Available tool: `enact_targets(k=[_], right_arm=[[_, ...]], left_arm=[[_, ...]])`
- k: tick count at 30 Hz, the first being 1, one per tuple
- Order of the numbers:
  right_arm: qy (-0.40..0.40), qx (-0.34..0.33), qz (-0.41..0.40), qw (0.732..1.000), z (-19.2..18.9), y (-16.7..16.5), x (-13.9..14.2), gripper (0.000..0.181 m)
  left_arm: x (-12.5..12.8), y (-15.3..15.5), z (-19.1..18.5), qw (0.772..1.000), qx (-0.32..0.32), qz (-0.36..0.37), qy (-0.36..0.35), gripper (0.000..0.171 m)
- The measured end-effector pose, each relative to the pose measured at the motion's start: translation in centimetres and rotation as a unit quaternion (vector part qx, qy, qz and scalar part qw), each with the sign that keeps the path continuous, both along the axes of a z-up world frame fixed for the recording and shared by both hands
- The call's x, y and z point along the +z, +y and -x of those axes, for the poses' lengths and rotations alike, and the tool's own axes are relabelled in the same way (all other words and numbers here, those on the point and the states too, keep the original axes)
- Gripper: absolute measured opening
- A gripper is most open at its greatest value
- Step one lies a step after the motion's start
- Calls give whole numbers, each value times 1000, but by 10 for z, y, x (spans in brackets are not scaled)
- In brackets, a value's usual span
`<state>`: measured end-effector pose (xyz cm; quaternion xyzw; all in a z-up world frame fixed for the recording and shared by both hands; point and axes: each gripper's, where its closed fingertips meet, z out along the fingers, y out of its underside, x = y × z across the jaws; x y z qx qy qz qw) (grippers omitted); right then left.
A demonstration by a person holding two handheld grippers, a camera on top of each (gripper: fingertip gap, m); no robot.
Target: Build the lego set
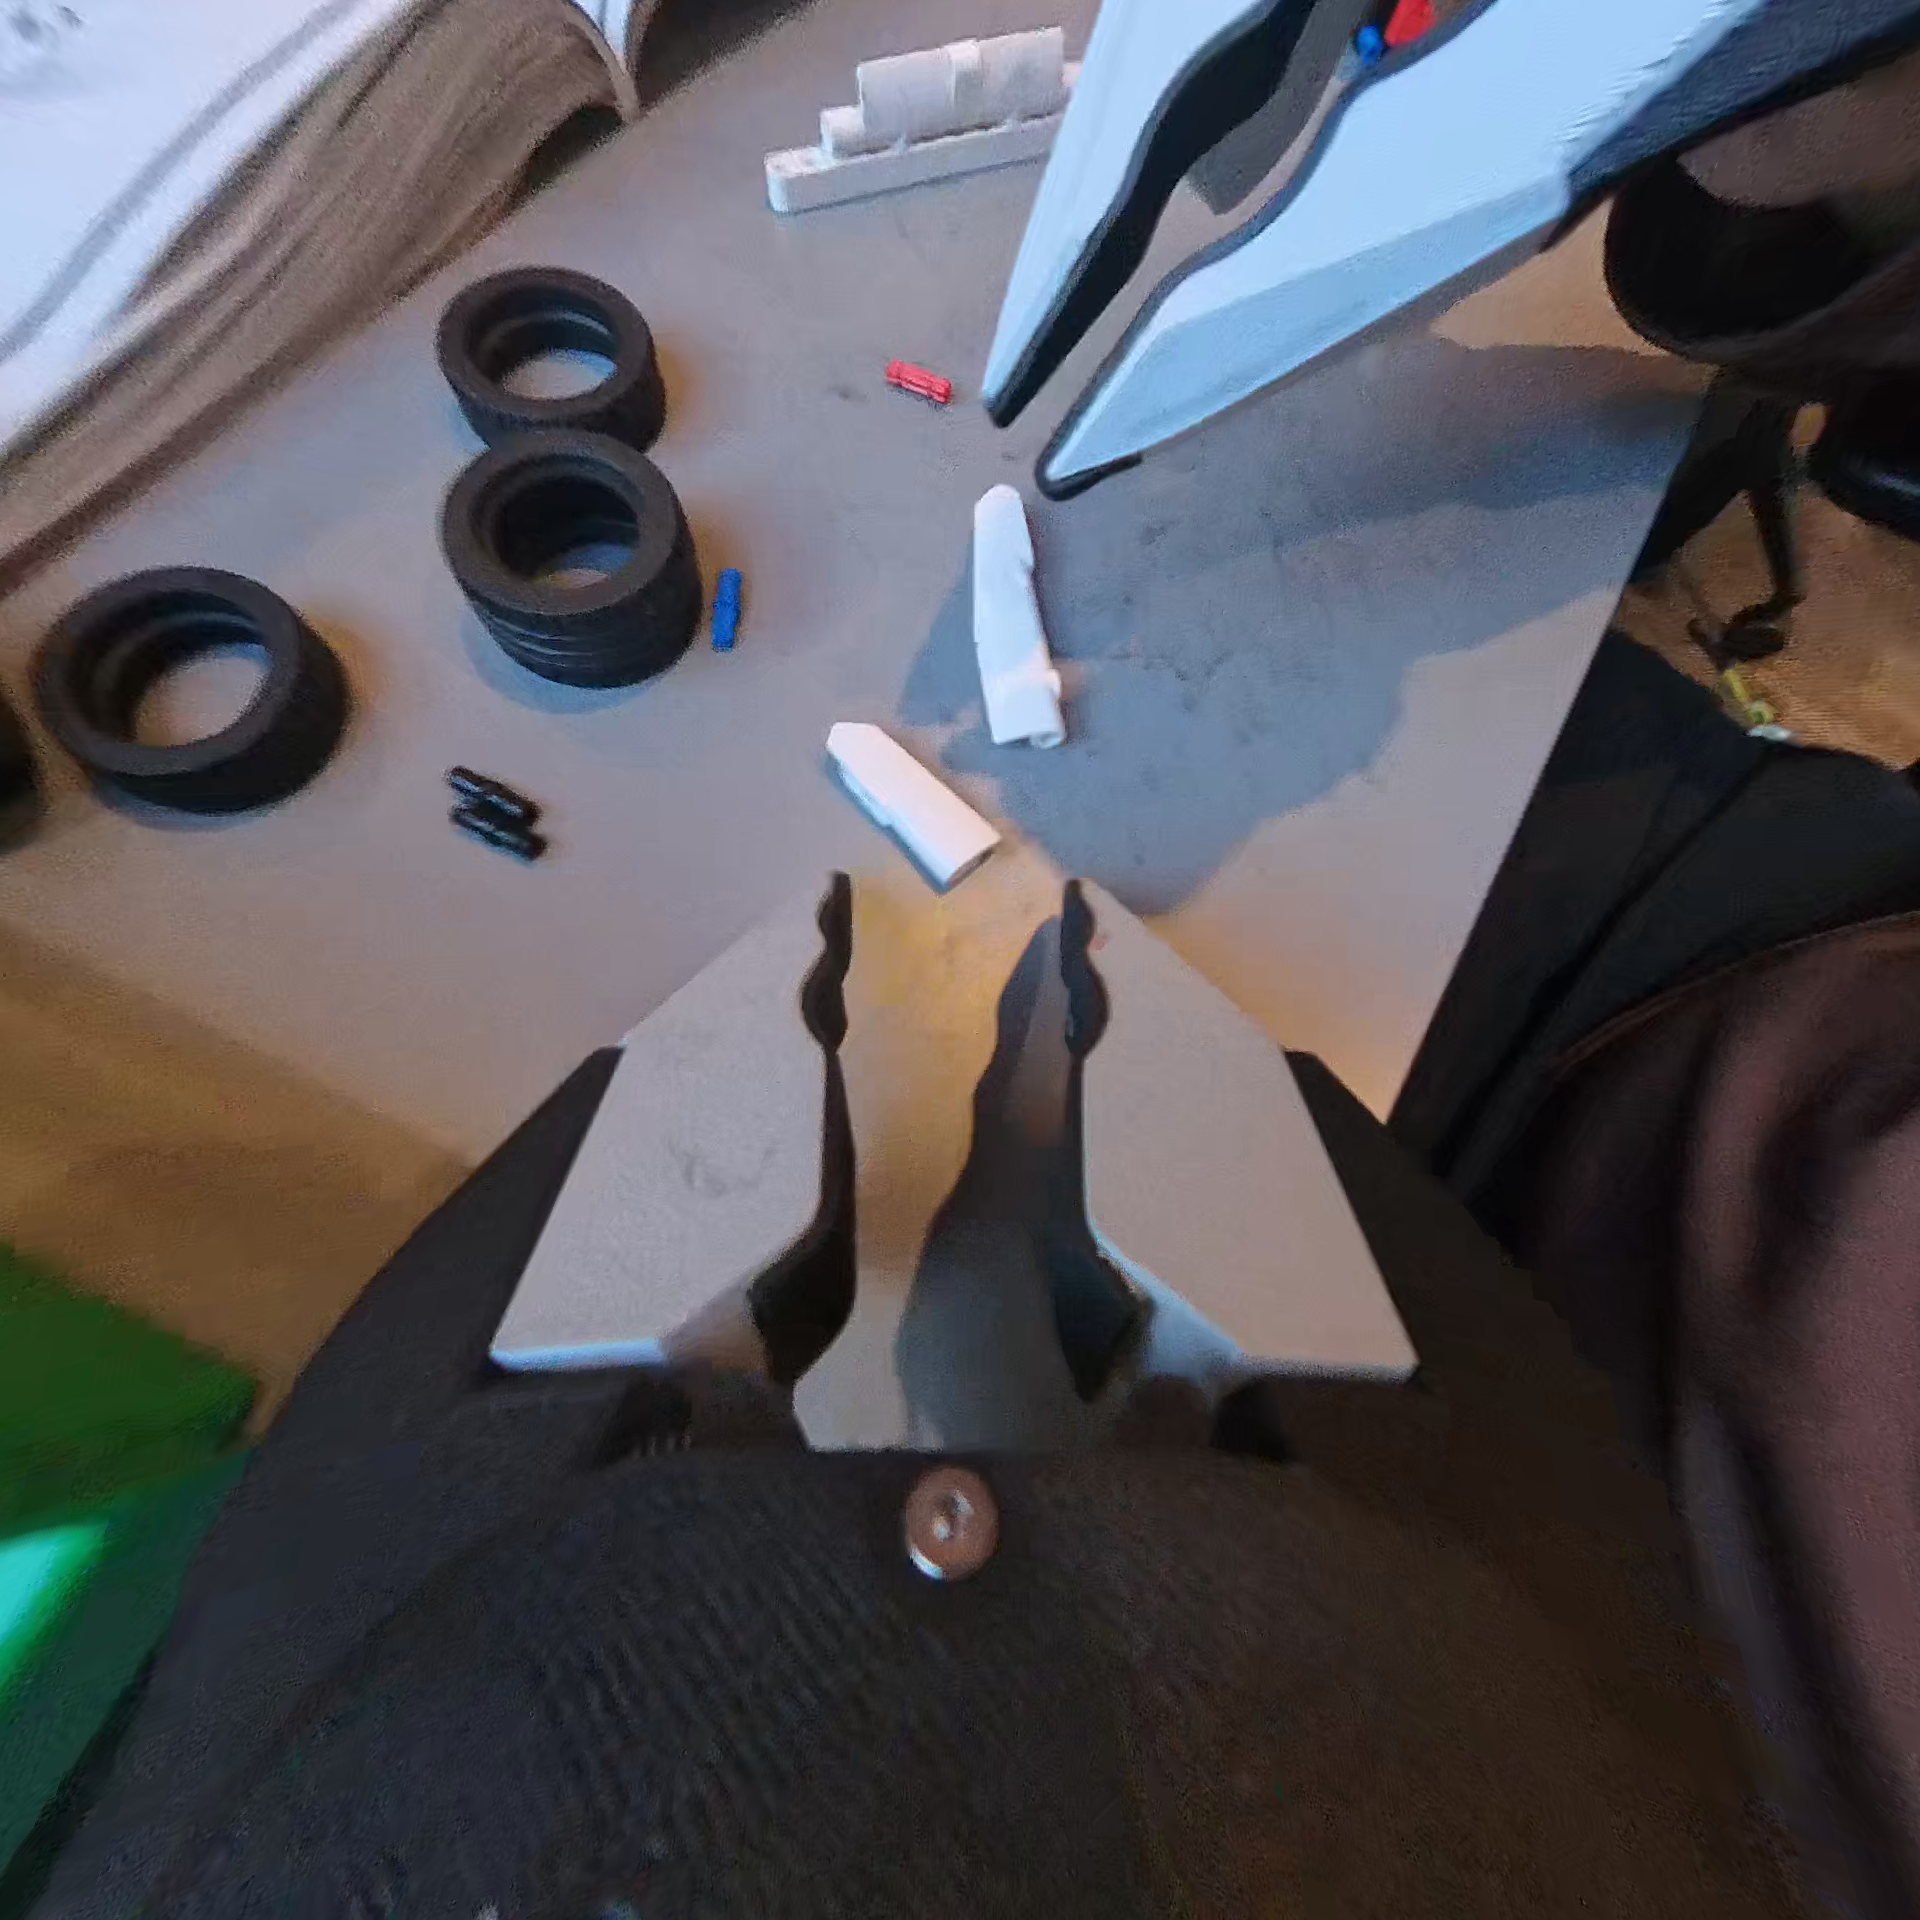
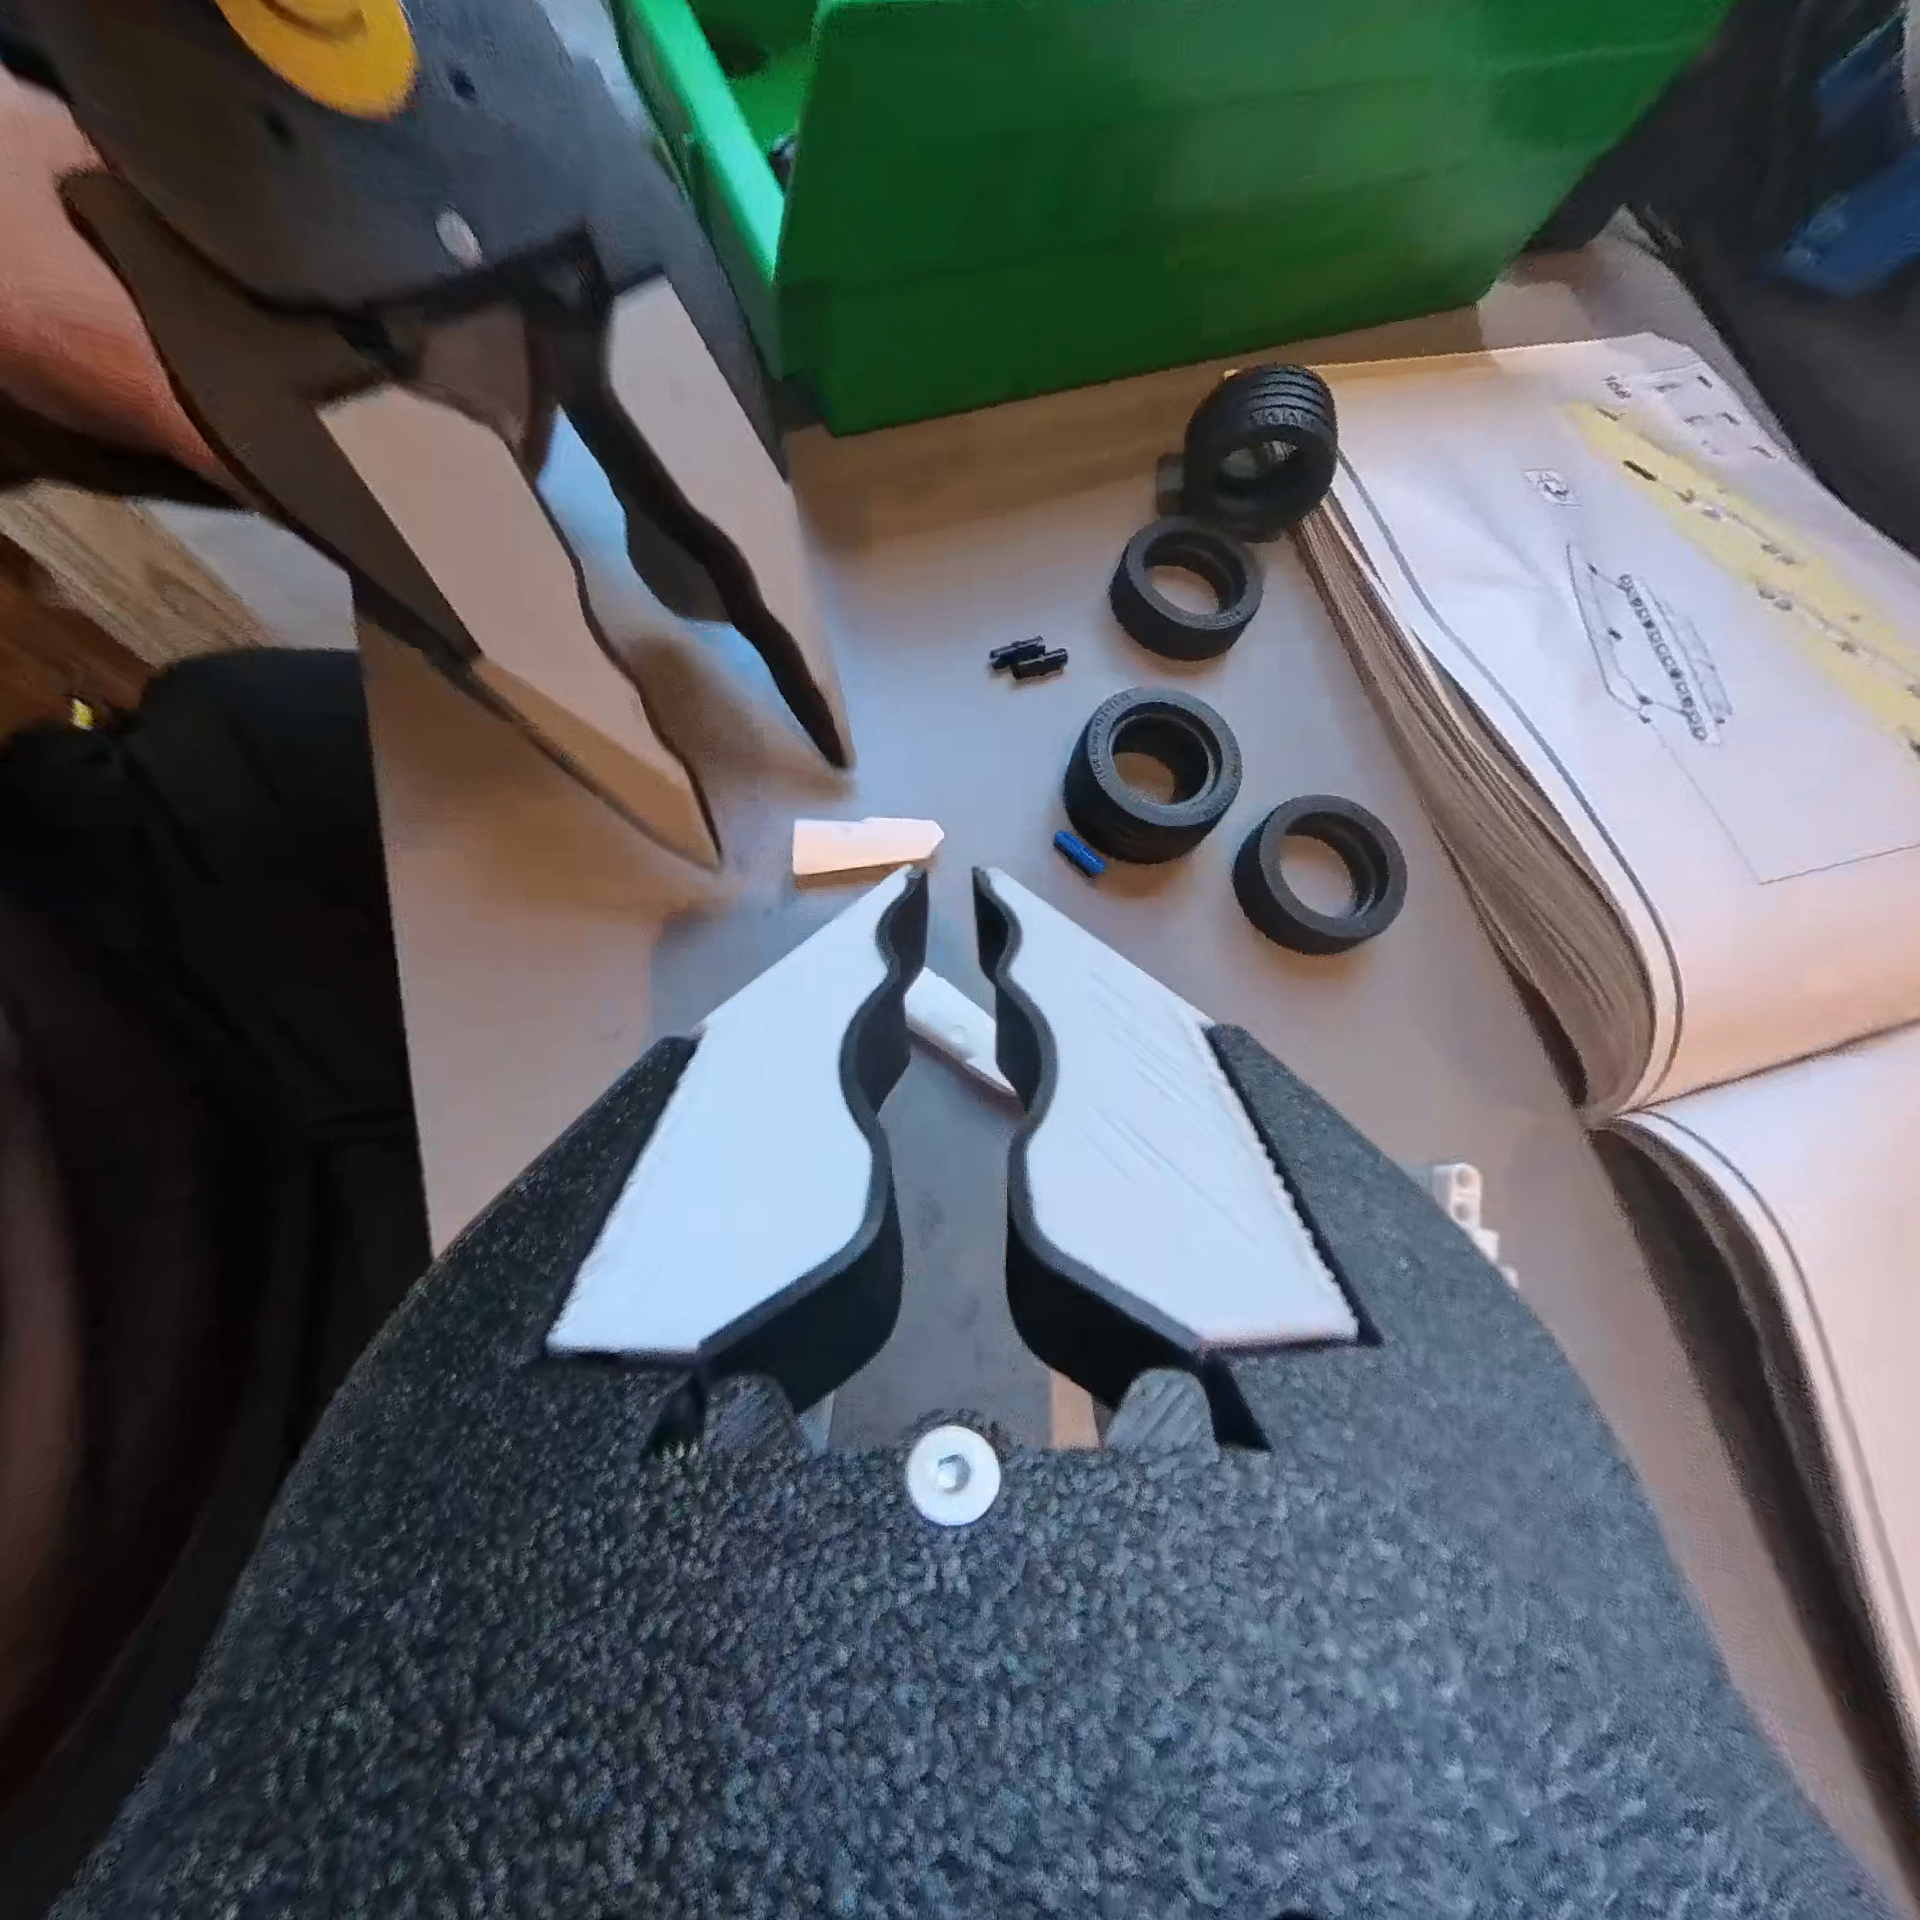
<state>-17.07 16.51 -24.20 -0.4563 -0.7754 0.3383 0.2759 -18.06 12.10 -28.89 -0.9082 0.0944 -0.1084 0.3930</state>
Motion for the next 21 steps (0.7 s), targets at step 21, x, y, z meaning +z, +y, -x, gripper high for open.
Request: enact_targets(k=[21], right_arm=[[-51,128,-8,990,-26,-45,-35,32]], left_arm=[[-3,-24,-22,929,-295,35,220,24]])
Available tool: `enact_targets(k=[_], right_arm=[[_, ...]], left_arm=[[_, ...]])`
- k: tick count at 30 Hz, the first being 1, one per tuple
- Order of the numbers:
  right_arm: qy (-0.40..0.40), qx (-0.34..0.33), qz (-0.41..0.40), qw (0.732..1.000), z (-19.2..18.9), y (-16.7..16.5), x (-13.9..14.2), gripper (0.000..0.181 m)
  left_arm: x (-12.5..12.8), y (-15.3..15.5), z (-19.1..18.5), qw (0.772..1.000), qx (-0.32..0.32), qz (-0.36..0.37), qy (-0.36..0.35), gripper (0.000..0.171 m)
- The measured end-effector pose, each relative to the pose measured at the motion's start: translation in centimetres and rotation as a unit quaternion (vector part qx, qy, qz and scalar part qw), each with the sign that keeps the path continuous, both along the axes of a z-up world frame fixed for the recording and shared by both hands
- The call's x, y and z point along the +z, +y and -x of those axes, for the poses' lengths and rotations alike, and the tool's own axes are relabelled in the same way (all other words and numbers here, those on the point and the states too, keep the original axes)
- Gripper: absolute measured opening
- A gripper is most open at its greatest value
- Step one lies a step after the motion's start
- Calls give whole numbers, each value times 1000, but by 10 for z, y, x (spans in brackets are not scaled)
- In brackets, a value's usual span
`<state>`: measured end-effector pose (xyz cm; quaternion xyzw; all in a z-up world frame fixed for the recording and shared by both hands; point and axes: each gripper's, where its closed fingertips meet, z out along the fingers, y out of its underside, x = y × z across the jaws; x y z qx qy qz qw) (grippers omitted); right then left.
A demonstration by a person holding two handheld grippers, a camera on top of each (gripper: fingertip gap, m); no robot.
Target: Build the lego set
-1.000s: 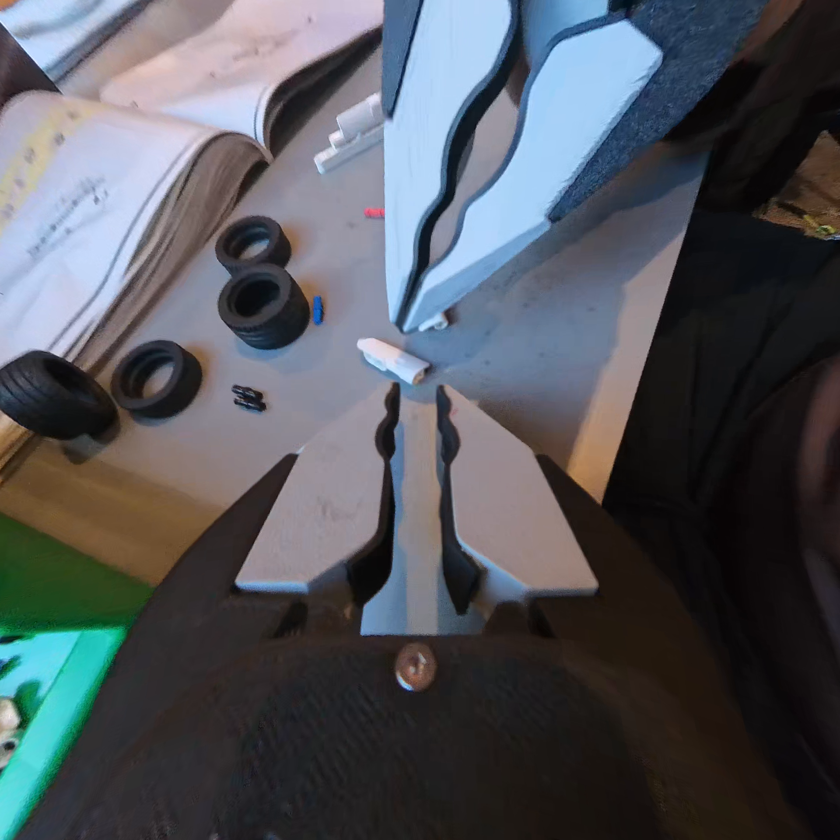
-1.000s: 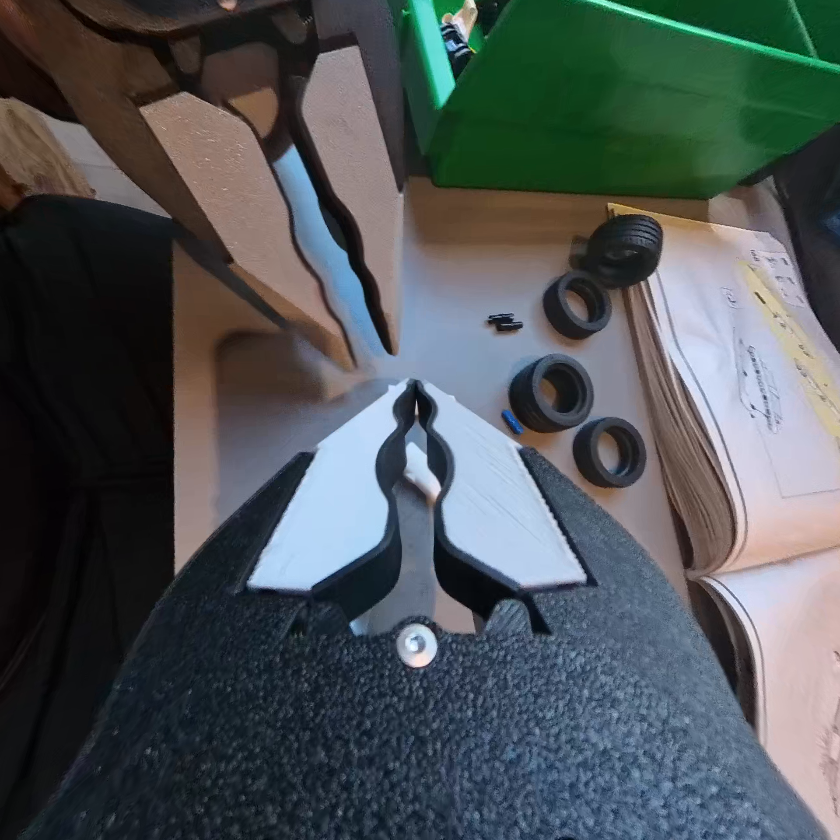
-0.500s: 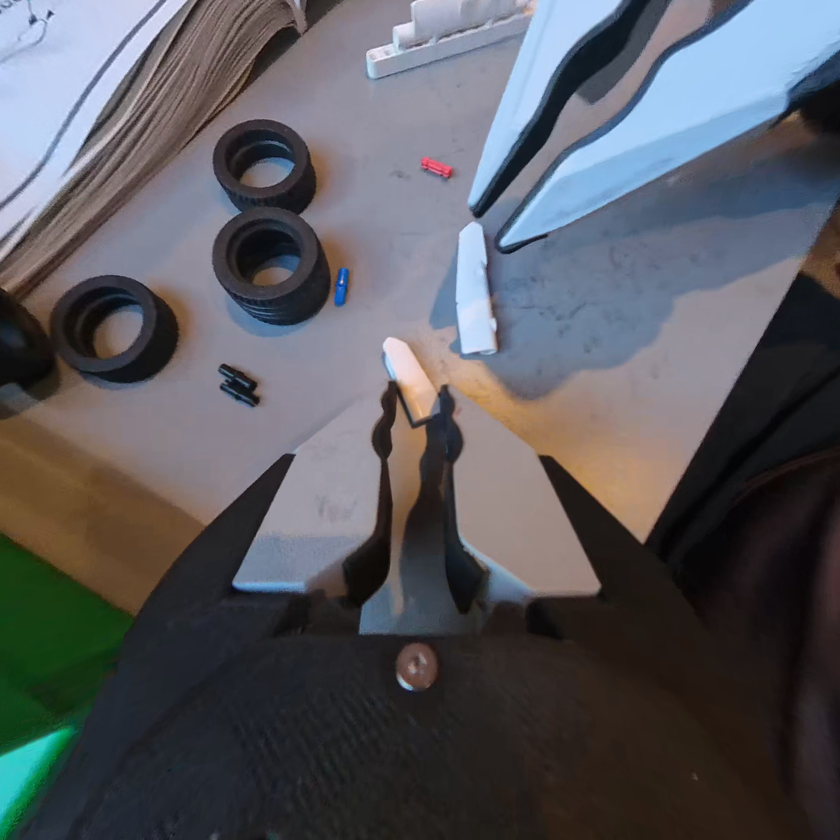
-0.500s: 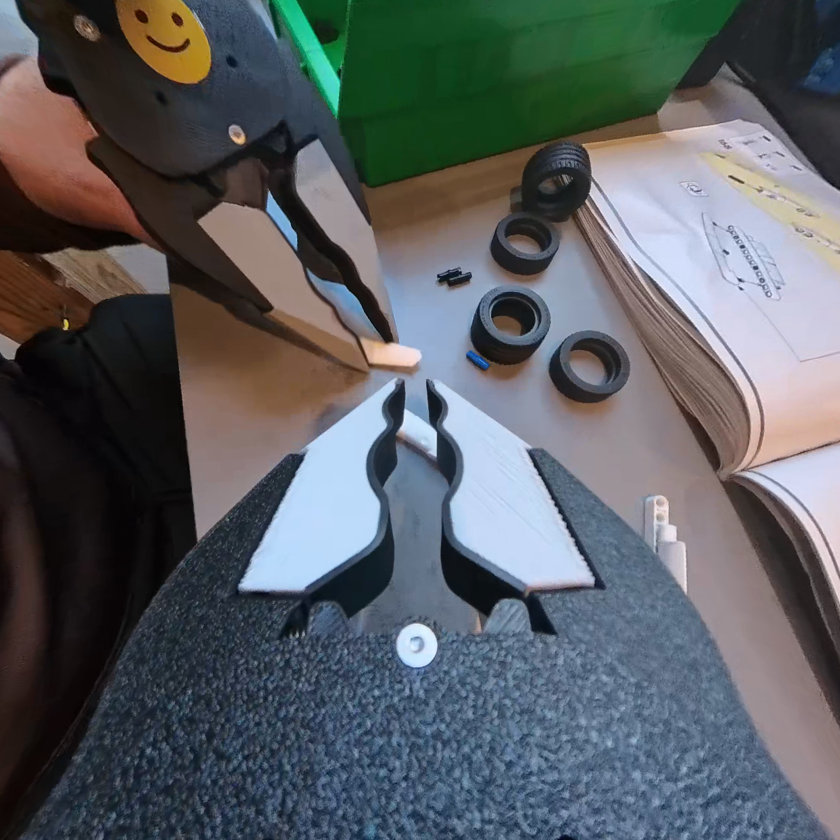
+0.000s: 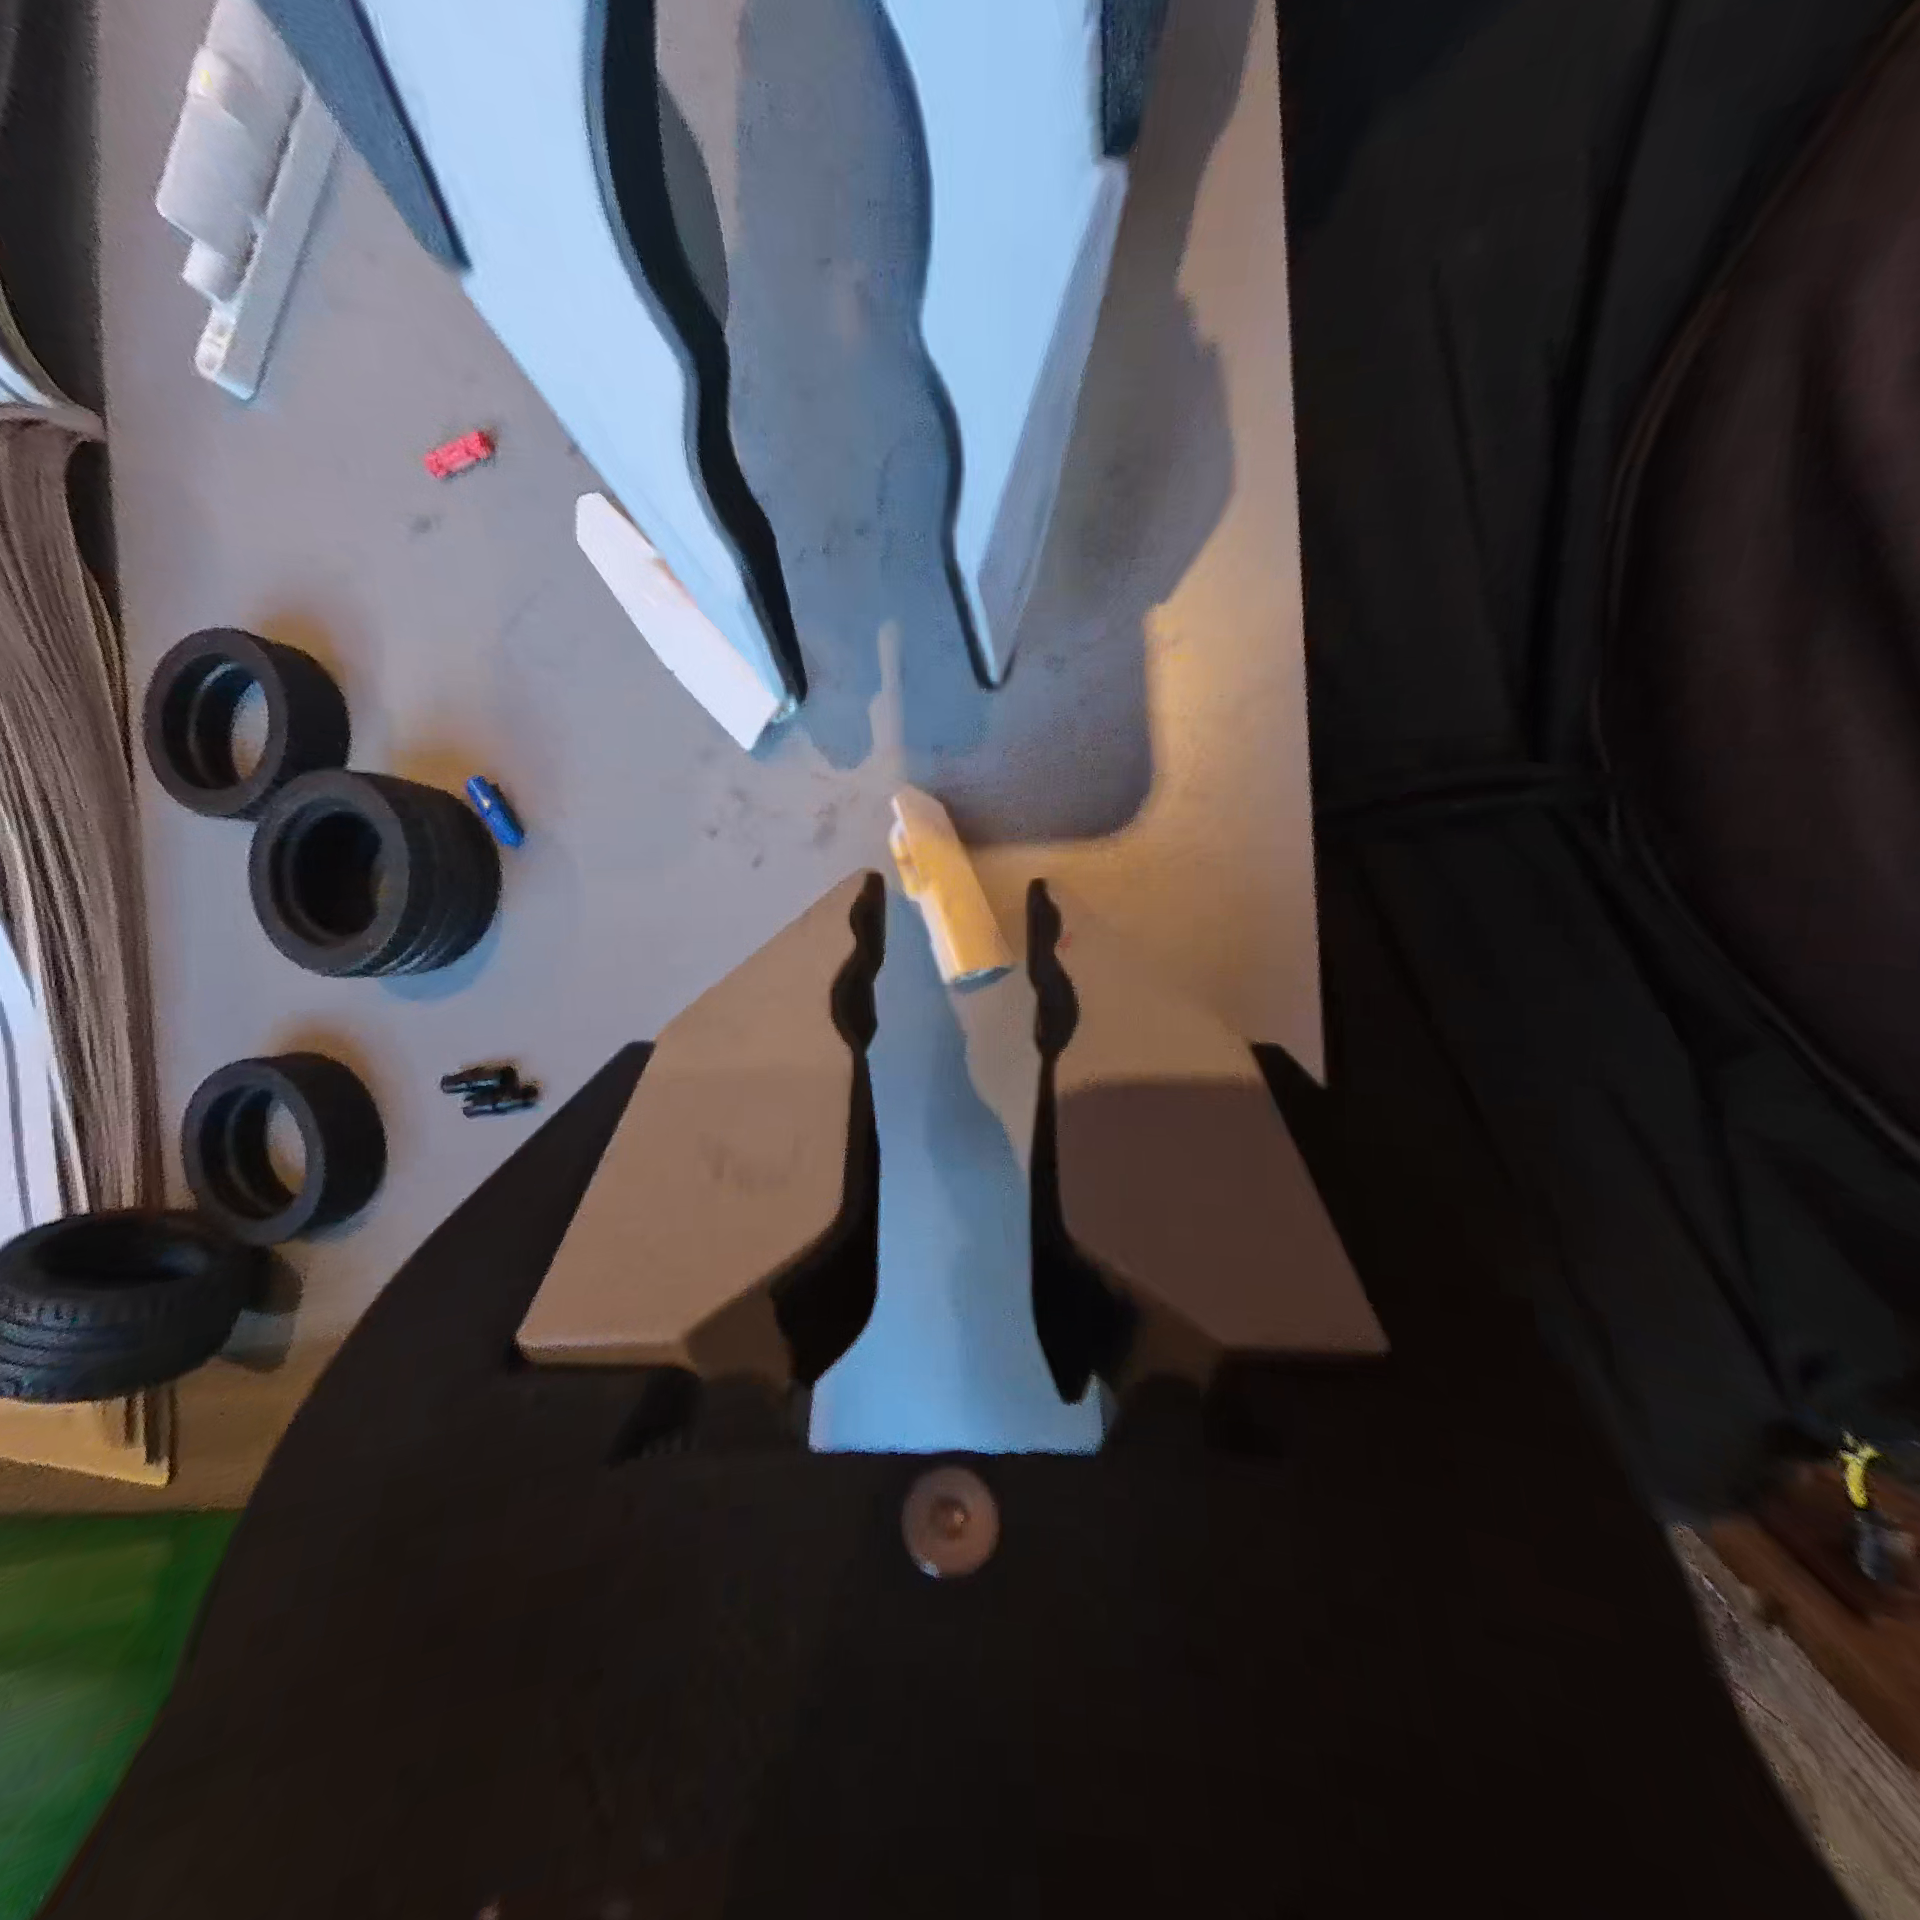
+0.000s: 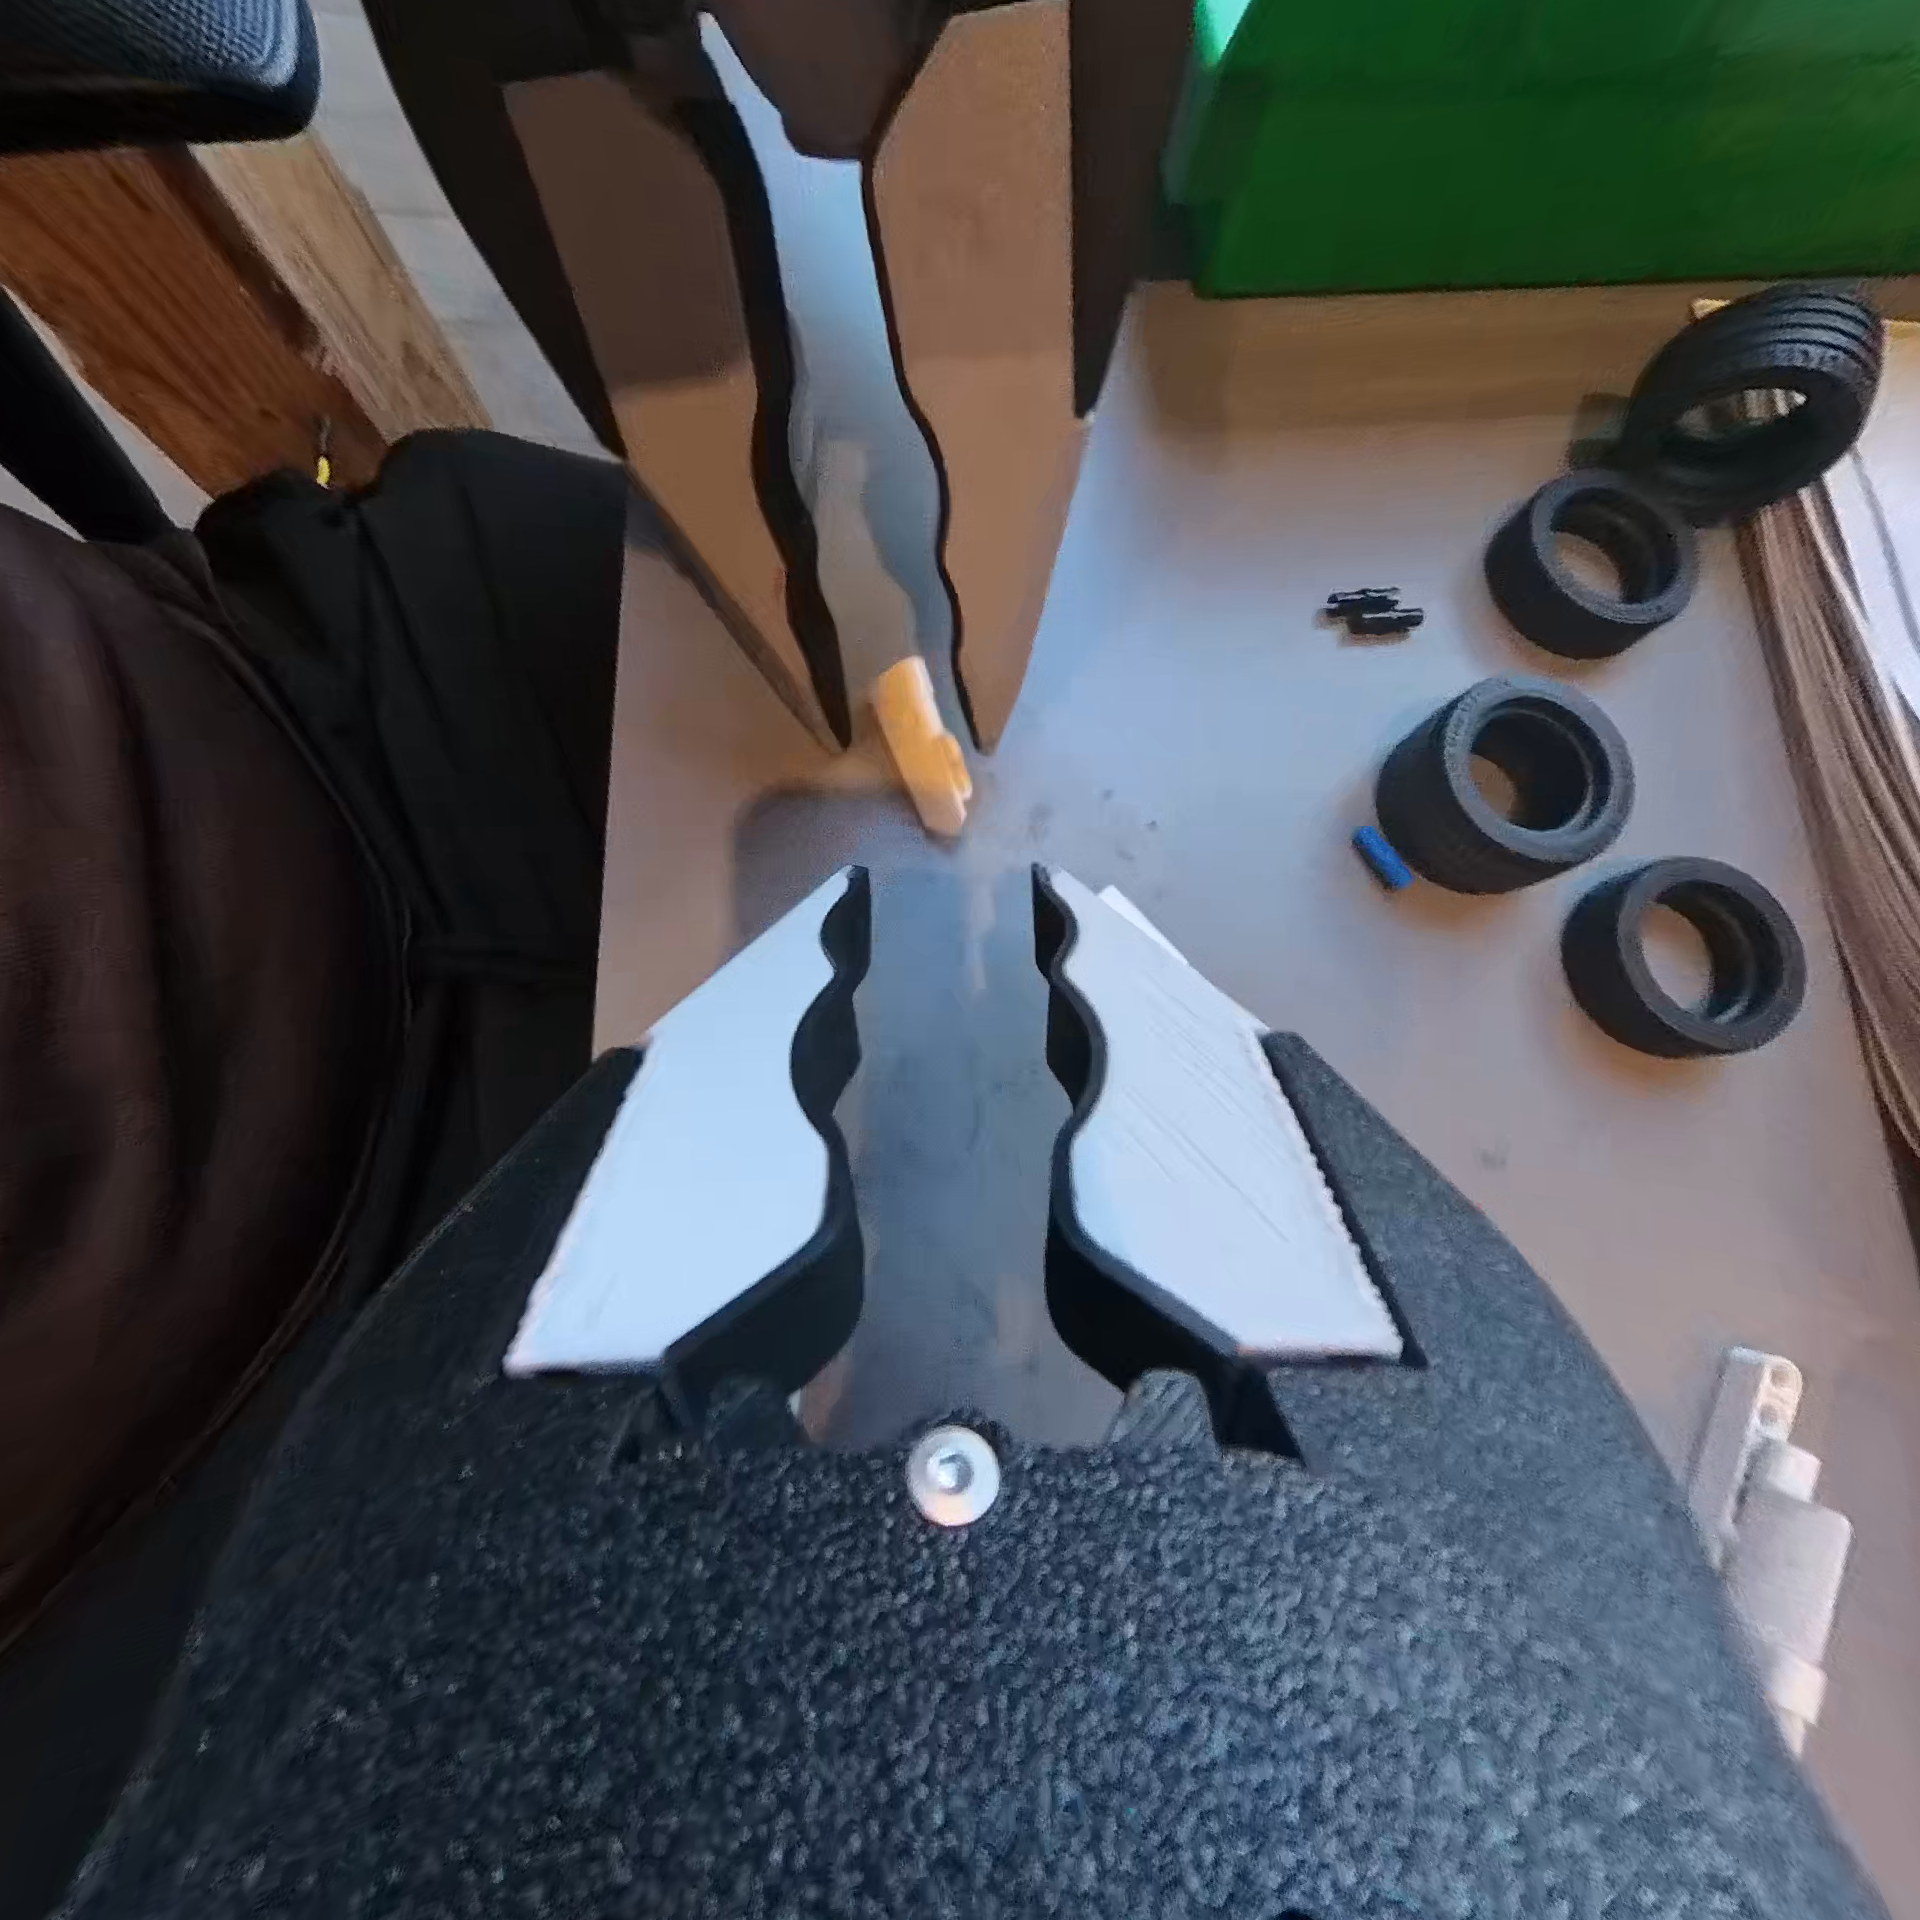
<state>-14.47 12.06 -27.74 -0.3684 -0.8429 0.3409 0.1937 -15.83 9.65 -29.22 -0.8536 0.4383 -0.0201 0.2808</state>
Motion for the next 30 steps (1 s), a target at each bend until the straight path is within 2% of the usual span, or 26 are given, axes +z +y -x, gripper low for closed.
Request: enact_targets(k=[6,10,14,17,19,22,25,30], right_arm=[[-34,0,3,999,10,-11,-12,41],[-50,32,14,998,1,-24,-16,32],[-47,65,19,997,-11,-36,-11,32],[-34,42,-1,999,-9,-20,-9,30],[-25,21,12,999,-8,-4,-1,29],[-3,-11,15,1000,-6,25,10,29],[12,-31,1,999,-1,48,12,30],[20,-15,-24,999,11,55,-2,31]], left_arm=[[1,1,4,1000,-1,-15,14,28],[2,9,21,998,48,-44,22,28],[3,21,51,987,137,-80,37,27],[2,16,55,982,177,-68,9,28],[1,8,45,977,203,-28,-57,31],[1,0,28,958,243,39,-149,38],[-1,3,16,951,260,58,-158,38],[-2,7,7,953,265,66,-132,43]])
